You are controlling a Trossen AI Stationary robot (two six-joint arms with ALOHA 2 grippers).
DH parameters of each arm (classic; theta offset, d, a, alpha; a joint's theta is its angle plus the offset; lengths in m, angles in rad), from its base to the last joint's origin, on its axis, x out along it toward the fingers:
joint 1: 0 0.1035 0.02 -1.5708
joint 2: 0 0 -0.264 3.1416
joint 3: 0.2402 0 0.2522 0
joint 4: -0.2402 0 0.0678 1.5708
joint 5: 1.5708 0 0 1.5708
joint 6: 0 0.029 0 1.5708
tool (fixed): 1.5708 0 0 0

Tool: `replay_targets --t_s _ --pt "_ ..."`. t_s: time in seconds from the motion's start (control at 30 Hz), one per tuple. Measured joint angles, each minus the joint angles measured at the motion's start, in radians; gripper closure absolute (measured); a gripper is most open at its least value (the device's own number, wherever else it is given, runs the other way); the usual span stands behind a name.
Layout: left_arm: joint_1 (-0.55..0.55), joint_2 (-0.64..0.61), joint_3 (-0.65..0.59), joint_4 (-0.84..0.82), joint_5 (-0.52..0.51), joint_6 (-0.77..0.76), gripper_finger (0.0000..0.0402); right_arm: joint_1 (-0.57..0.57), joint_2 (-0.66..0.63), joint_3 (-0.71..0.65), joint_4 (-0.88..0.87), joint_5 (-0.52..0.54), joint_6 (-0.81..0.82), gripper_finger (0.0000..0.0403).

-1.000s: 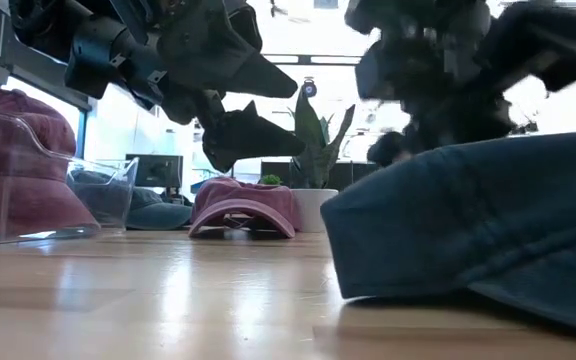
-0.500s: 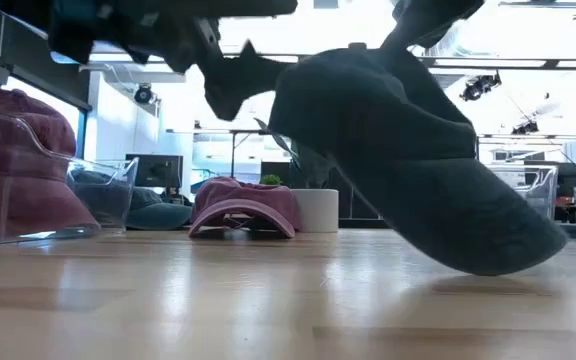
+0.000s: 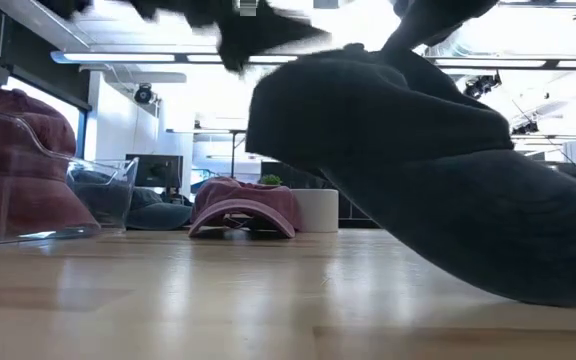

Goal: Pick & Place hat
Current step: Put the middle blue cap into the right transparent bin

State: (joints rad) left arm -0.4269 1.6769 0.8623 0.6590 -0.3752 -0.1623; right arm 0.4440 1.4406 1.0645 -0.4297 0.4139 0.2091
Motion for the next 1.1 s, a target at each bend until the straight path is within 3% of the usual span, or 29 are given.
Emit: replay_targets --t_s 0.2,0.43,0.57,0.67,0.83,0.9,1.0,1.1 --pt "0.020 0.135 0.104 -0.015 -0.031 -0.005 0.0110 -0.005 0.000 0.000 0.038 -0.002 -0.019 0.0401" --pt "0.020 0.216 0.299 -0.297 0.067 -0.028 0.0118 -0.005 0.000 0.000 0.029 -0.004 -0.026 0.0402" --pt "0.020 0.217 0.420 -0.525 0.083 -0.058 0.0174 0.001 0.000 0.000 0.022 -0.004 -0.025 0.0399" --pt "0.013 0.217 0.447 -0.605 0.075 -0.048 0.0246 0.013 -0.002 0.000 0.009 0.000 -0.014 0.0400" --pt "-0.032 0.157 0.451 -0.691 0.036 0.093 0.0379 0.064 -0.026 0.000 0.016 0.030 -0.008 0.0401" --pt "-0.048 0.107 0.457 -0.715 -0.042 0.174 0.0389 0.083 -0.037 0.000 0.040 0.084 -0.028 0.0401" --pt "-0.046 0.029 0.475 -0.806 -0.160 0.321 0.0367 0.116 -0.068 0.000 0.058 0.194 -0.087 0.0401" --pt "-0.030 -0.032 0.514 -0.856 -0.168 0.441 0.0358 0.145 -0.098 0.001 0.079 0.311 -0.145 0.0401"
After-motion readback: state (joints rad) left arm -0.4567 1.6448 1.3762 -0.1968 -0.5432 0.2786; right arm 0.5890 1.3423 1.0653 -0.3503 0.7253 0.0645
